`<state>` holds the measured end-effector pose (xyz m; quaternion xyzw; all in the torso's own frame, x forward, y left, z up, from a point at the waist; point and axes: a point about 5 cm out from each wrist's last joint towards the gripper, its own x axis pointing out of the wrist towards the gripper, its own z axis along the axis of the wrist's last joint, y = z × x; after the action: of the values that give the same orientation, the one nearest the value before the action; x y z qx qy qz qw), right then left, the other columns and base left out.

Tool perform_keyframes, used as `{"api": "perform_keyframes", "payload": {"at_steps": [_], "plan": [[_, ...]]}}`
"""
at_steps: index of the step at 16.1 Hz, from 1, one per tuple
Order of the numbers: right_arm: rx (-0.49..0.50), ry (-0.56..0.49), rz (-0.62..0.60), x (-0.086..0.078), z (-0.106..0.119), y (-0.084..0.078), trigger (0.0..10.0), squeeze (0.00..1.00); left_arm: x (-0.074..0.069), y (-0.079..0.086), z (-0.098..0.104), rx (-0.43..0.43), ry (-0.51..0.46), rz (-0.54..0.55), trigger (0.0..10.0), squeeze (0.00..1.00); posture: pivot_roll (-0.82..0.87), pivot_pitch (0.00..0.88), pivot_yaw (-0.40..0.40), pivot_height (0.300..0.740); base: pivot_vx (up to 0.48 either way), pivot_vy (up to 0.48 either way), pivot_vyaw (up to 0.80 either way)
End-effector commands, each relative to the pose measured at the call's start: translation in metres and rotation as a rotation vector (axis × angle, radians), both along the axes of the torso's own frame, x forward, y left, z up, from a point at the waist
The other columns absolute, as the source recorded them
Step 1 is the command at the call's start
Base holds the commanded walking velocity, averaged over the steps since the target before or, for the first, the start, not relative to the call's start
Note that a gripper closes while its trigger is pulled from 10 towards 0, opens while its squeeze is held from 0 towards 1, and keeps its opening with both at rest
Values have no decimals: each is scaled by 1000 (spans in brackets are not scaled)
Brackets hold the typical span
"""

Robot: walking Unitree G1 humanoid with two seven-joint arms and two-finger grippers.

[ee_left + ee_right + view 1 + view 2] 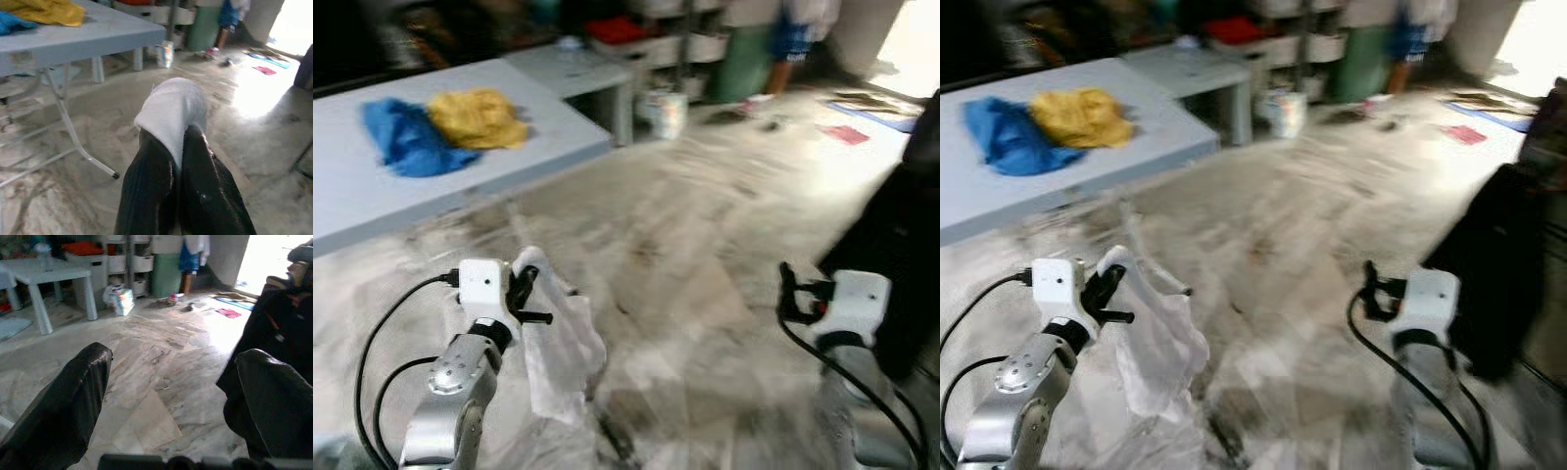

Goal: Hang hanger

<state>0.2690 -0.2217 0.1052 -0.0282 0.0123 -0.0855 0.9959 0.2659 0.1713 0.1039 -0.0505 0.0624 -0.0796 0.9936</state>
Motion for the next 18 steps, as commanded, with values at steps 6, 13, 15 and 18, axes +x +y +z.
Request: {"api": "perform_keyframes", "payload": {"at_steps": [6,13,15,18], "plan": [[-3,3,-2,0,0,-1,10000,0,7,-2,7,-1,-24,-6,10000,0,-4,12,32,740,0,434,-775],[-5,0,4,3,1,0,10000,0,10,-3,7,5,-22,-8,10000,0,-10,11,31,740,0,196,-400],[-6,-2,5,4,2,0,10000,0,10,-3,6,6,-20,-5,10000,0,-9,14,31,740,0,420,-800],[-5,-3,8,5,2,2,10000,0,10,-3,5,7,-15,-3,10000,0,-10,20,30,740,0,369,-800]]}}
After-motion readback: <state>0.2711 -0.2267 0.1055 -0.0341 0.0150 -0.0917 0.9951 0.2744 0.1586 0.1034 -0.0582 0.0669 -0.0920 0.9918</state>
